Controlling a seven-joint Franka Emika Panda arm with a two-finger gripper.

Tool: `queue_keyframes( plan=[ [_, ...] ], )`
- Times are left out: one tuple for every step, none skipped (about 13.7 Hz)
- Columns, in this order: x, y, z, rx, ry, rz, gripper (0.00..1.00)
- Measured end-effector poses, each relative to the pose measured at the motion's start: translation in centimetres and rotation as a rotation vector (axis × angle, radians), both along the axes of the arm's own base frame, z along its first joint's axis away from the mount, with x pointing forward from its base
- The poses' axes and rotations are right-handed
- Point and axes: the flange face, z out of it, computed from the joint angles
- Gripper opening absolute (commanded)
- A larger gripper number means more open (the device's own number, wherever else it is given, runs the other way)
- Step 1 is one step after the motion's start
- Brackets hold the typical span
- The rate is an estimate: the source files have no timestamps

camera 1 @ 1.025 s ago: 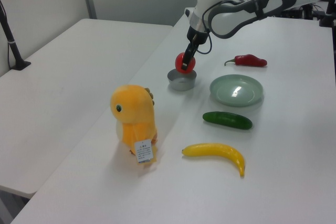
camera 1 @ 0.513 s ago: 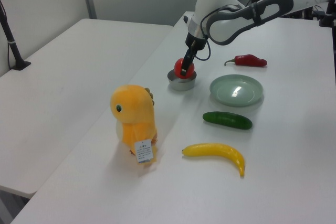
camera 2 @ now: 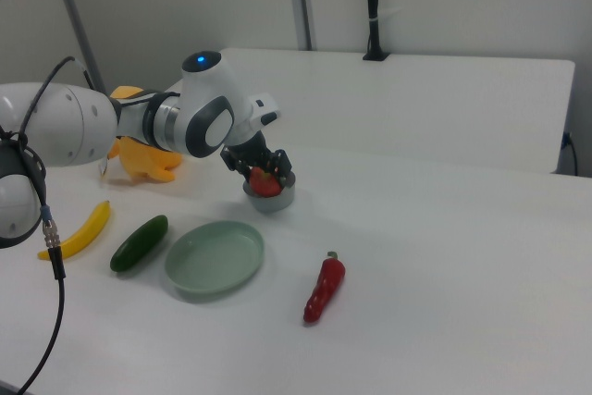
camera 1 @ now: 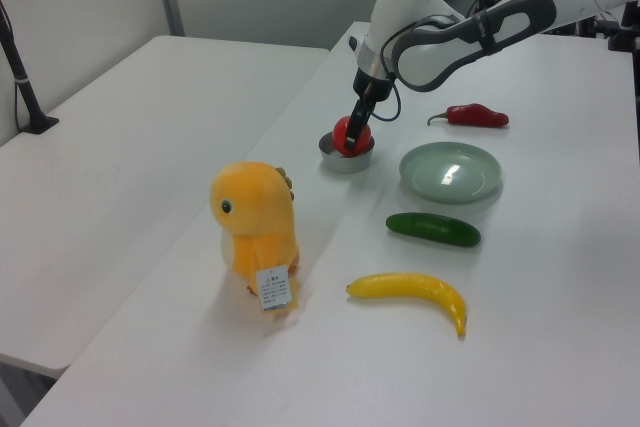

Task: Put the red apple in the bowl
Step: 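Open the gripper to release the apple into the bowl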

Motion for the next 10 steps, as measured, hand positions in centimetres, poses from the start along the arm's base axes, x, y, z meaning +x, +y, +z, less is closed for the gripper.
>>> queue_keyframes(
  plan=[
    [0.0,0.0,0.0,0.0,0.0,0.0,1.0],
    [0.01,0.0,0.01,-0.001,0.0,0.001,1.0],
    [0.01,0.0,0.03,-0.004,-0.001,0.002,1.0],
    [0.02,0.01,0.05,-0.011,-0.001,0.007,1.0],
    [0.02,0.01,0.06,-0.016,-0.001,0.009,1.0],
    [0.02,0.01,0.06,-0.019,-0.001,0.011,1.0],
    [0.04,0.02,0.1,-0.021,-0.002,0.012,1.0],
    [0.07,0.03,0.18,-0.022,-0.004,0.013,1.0],
    [0.13,0.05,0.36,-0.021,-0.007,0.013,1.0],
    [0.22,0.08,0.72,-0.021,-0.014,0.013,1.0]
  ],
)
